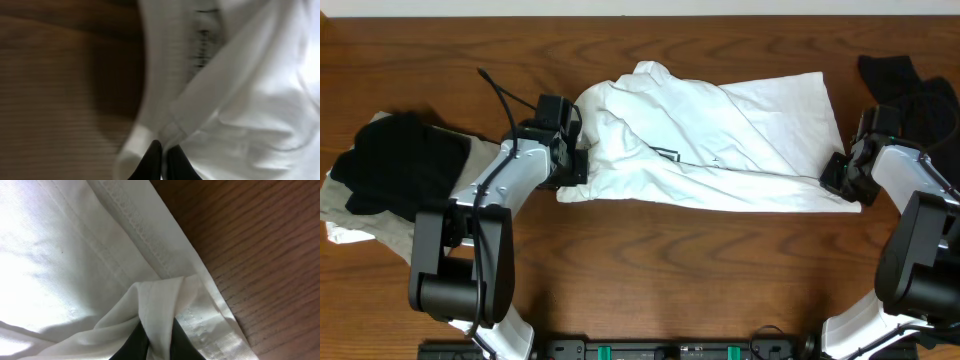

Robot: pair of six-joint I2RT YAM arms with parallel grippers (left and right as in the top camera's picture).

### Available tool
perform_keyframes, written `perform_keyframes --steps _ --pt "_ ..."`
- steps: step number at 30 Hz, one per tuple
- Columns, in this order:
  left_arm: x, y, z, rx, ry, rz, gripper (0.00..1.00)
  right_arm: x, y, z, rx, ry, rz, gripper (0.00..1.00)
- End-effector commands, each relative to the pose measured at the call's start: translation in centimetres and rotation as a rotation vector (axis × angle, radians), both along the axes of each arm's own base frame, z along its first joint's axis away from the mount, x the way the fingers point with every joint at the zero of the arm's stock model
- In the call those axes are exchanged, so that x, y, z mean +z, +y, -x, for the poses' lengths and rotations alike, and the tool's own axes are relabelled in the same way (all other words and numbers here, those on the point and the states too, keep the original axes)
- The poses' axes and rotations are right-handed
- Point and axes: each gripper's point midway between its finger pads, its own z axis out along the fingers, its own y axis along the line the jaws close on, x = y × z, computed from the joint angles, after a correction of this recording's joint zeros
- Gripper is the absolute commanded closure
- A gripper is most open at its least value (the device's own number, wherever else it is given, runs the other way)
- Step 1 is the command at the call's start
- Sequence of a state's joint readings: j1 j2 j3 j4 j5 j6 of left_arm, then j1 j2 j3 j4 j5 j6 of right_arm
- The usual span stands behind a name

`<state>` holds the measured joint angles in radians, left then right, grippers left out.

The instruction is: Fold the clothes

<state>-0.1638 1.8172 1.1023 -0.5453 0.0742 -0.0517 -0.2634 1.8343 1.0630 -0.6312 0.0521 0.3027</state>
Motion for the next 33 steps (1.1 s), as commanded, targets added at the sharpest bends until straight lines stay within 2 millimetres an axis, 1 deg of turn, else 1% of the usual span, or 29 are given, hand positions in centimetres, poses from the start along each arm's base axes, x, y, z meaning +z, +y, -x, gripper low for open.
perform_keyframes --steps 1,3,7,12,14,15,17,19,20,22,25,30,33 --pt "-0.5 3.6 0.0 0.080 -0.005 -0.165 0.94 -0.3 -0.2 0.2 0.006 0.012 0.005 0.89" --pt "-0.4 4.4 -0.2 0.104 -0.017 -0.187 0.95 -0.3 -0.4 0.3 0.004 0.014 0.014 0.89" --pt "-0.3 5.2 -0.7 0.125 -0.035 -0.202 0.94 -0.2 -0.5 0.3 0.003 0.016 0.021 0.90" --pt "-0.3 5.3 -0.7 0.127 -0.036 -0.207 0.94 -0.2 -0.5 0.3 0.003 0.015 0.021 0.89" --pt "-0.3 5.0 -0.6 0.122 -0.029 -0.189 0.93 -0.2 -0.5 0.2 0.003 0.011 0.022 0.90" --pt "-0.4 4.7 -0.5 0.117 -0.023 -0.173 0.91 -0.2 -0.6 0.1 0.003 0.008 0.023 0.89" --pt "-0.6 4.0 -0.2 0.106 -0.006 -0.137 0.83 -0.2 -0.6 0.0 0.003 0.005 0.024 0.90" --pt "-0.7 3.5 0.2 0.098 0.010 -0.113 0.83 -0.2 -0.6 0.0 0.003 0.004 0.024 0.89" --pt "-0.7 3.4 0.5 0.094 0.022 -0.105 0.78 -0.2 -0.6 0.0 0.003 0.004 0.024 0.89" --pt "-0.6 3.4 1.0 0.093 0.040 -0.106 0.76 -0.2 -0.6 0.0 0.003 0.004 0.024 0.90" --pt "0.4 3.5 1.8 0.097 0.054 -0.107 0.71 -0.2 -0.6 0.0 0.003 0.003 0.024 0.89" --pt "3.1 3.5 2.2 0.140 0.009 -0.085 0.71 -0.2 -0.6 0.0 0.003 0.004 0.024 0.89" --pt "4.1 2.5 2.4 0.127 -0.002 -0.027 0.71 -0.2 -0.6 0.0 0.003 0.004 0.024 0.89"
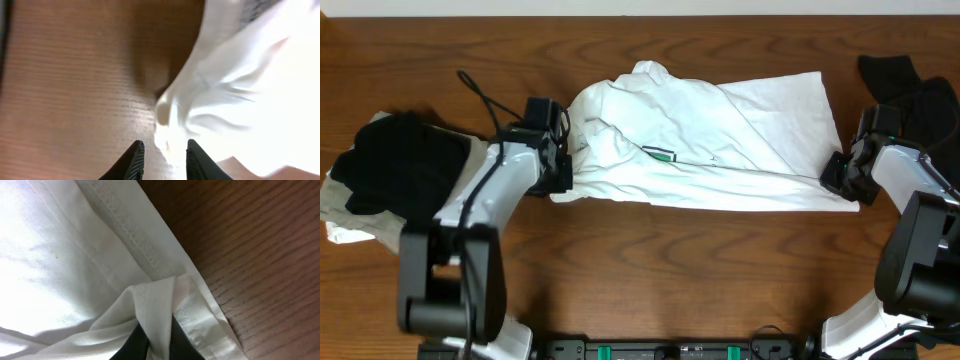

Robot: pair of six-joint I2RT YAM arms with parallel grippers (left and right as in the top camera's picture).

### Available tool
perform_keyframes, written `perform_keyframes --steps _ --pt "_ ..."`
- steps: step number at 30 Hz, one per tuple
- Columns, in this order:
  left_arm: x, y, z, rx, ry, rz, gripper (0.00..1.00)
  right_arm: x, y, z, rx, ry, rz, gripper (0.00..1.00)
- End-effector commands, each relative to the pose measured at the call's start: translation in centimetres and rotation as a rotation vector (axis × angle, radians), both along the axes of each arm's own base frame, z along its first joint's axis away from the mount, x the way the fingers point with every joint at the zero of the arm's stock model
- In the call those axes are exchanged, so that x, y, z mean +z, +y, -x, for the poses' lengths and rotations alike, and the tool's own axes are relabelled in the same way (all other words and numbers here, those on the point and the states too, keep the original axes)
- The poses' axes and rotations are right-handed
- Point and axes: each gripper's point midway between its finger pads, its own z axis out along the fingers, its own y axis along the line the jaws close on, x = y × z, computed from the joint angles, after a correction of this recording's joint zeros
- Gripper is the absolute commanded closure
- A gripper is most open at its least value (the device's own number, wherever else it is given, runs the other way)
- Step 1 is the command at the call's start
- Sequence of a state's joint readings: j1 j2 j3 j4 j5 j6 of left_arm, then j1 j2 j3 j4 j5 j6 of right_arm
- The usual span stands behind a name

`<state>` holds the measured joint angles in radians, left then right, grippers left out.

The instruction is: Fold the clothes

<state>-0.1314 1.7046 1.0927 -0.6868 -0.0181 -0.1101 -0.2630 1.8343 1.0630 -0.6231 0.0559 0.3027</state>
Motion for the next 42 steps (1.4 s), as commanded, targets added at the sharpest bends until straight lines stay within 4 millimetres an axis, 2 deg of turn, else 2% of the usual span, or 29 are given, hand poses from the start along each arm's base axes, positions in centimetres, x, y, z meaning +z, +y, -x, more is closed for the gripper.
perform_keyframes --steps 1,11,20,28,31,32,33,35,42 --pt "1.3 -0.8 0.2 0.017 -0.025 0.064 0.71 -0.2 -0.5 0.2 0.003 0.011 0.018 0.90" --pt "-1.5 -0.5 2.1 0.155 0.023 0.084 0.71 -0.2 -0.5 0.2 0.004 0.012 0.018 0.89" --pt "-3.3 -0.4 2.4 0.183 0.020 0.085 0.71 -0.2 -0.4 0.3 0.003 0.015 0.017 0.89" --pt "-4.4 0.0 1.5 0.187 0.002 0.063 0.70 -0.3 -0.4 0.4 0.004 0.019 0.016 0.89" --pt "-4.8 0.0 1.5 0.185 0.008 0.061 0.74 -0.3 -0.4 0.4 0.003 0.019 0.016 0.89" --pt "-4.9 0.0 1.5 0.180 0.010 0.060 0.79 -0.3 -0.4 0.4 0.004 0.019 0.016 0.89" --pt "-5.0 0.0 1.5 0.173 0.011 0.058 0.89 -0.3 -0.4 0.4 0.003 0.019 0.016 0.89" --pt "-5.0 0.4 1.5 0.176 0.008 0.035 0.94 -0.3 -0.4 0.4 0.003 0.019 0.016 0.89" --pt "-4.3 4.9 1.1 0.232 -0.043 -0.194 0.94 -0.3 -0.5 0.4 0.004 0.020 0.018 0.89"
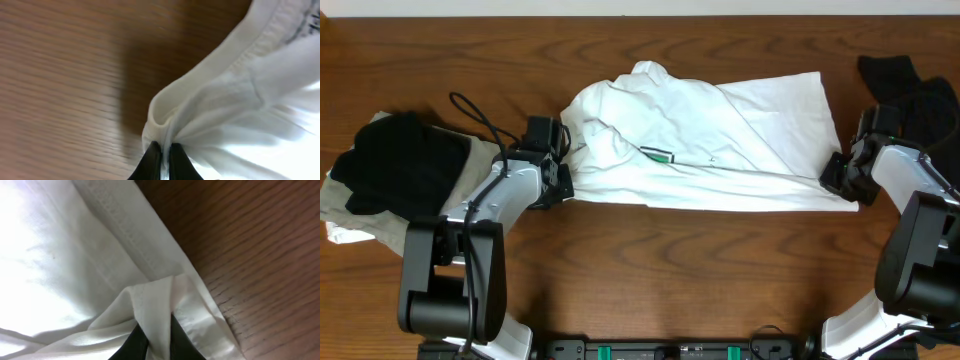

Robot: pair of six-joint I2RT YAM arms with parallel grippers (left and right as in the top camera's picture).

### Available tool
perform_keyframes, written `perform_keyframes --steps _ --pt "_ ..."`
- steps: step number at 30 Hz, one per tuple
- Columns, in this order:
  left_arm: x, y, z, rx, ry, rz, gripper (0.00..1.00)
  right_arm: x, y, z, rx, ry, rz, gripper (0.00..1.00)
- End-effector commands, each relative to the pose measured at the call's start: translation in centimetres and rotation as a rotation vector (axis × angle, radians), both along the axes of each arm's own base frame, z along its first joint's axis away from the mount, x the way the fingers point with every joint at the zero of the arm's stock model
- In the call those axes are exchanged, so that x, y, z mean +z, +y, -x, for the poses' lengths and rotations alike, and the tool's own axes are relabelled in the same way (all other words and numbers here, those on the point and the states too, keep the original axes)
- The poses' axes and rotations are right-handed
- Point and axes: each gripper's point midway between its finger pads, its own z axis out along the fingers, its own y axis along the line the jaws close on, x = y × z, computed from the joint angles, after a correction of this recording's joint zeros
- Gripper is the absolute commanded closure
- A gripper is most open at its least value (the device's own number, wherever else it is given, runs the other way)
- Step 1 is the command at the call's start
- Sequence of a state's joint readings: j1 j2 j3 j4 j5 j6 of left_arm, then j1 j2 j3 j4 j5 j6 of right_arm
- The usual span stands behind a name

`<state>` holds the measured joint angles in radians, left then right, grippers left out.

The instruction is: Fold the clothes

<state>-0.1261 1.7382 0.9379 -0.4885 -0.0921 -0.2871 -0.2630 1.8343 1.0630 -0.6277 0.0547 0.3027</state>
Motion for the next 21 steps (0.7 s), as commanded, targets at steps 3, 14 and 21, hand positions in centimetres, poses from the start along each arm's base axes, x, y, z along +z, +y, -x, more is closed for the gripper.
perform_keyframes --steps 3,14,21 --pt "0.1 4.3 0.0 0.065 -0.006 -0.175 0.94 -0.2 -0.5 0.3 0.003 0.016 0.022 0.89" --pt "0.0 4.6 0.7 0.056 0.028 -0.181 0.84 -0.2 -0.6 0.3 0.001 0.015 0.023 0.89" --pt "-0.2 4.7 1.9 0.051 0.081 -0.186 0.83 -0.2 -0.6 0.1 0.001 0.007 0.024 0.89"
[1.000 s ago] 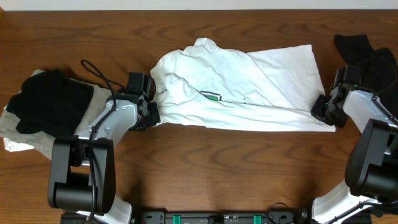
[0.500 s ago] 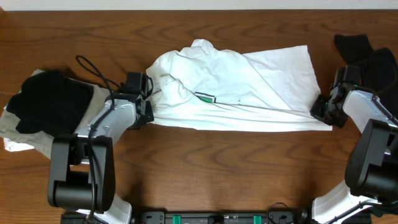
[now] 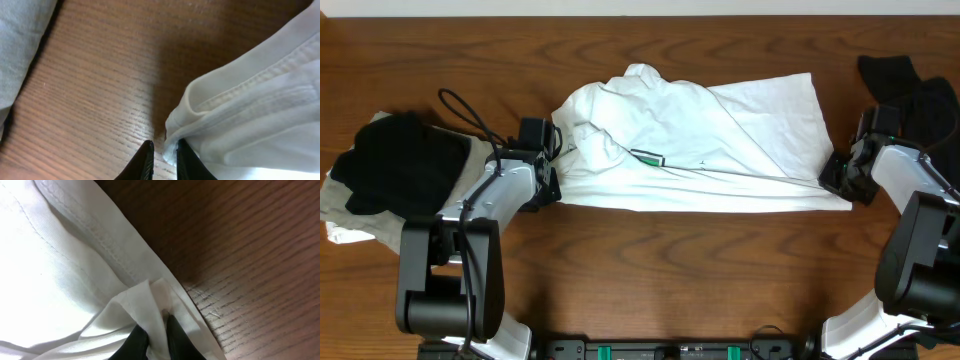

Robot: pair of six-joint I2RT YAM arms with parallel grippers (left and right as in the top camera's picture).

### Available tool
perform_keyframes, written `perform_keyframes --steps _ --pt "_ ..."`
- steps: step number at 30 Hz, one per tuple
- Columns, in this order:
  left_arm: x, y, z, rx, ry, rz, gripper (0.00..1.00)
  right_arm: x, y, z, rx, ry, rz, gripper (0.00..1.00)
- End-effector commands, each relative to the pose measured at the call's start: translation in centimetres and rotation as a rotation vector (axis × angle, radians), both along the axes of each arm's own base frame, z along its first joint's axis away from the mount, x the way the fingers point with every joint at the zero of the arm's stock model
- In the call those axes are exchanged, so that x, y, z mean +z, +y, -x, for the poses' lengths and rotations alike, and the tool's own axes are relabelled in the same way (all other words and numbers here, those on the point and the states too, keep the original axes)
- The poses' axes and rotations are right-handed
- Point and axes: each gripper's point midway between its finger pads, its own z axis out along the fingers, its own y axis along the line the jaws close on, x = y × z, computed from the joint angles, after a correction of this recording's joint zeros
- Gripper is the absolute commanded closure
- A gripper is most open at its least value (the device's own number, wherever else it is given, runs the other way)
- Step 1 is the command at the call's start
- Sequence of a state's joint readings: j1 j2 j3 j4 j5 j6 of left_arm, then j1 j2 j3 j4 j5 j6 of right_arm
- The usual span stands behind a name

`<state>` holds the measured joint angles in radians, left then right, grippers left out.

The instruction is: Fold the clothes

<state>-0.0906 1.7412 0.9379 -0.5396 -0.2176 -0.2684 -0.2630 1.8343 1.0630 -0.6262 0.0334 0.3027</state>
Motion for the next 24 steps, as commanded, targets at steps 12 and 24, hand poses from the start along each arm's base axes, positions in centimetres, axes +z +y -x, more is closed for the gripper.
perform_keyframes --steps 12,24 --pt "-0.4 1.3 1.0 0.014 0.045 -0.053 0.83 2.1 -0.9 -3.5 0.008 -0.112 0.017 0.89" --pt "-0.4 1.2 1.0 0.014 0.045 -0.050 0.83 4.1 -1.3 -7.0 0.021 -0.244 0.024 0.82"
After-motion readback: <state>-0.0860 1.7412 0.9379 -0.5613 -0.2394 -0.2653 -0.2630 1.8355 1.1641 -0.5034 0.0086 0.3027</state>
